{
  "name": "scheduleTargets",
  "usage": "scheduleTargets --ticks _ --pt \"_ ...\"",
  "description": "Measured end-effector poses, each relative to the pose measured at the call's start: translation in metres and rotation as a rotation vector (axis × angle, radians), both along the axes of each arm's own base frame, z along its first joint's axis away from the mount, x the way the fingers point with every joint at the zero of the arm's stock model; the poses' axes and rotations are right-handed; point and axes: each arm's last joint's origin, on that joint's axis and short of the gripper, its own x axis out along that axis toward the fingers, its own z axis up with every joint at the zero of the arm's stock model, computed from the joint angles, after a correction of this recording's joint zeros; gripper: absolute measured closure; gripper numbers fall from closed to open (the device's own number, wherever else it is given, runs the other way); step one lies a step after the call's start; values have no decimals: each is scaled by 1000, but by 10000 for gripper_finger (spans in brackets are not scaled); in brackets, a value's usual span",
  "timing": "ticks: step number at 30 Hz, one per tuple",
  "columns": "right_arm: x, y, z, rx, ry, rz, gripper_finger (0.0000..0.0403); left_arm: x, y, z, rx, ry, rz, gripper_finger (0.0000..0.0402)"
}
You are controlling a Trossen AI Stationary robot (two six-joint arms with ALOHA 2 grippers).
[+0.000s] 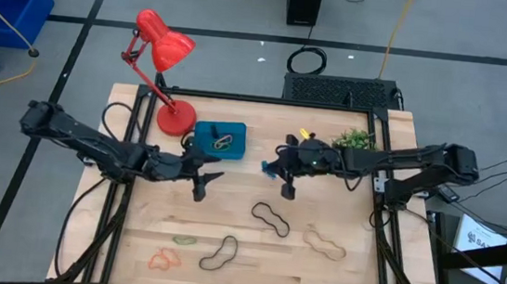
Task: Pick and place rubber bands into bin
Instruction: Put the blue rubber band into the blue bin
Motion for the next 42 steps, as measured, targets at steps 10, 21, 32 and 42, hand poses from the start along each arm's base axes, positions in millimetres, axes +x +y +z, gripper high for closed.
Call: scheduleTargets --ticks 10,21,32,42 --pt "46 1 6 -95 14 88 402 16 10 -13 19 26 45 192" --pt "55 9 1 -99 -3 136 403 42 22 -33 48 37 -68 192" --pt "56 10 3 -96 -27 137 403 63 28 -48 52 -34 -93 192" --pt "56 11 3 -69 -30 177 403 65 31 -51 69 -27 -112 215"
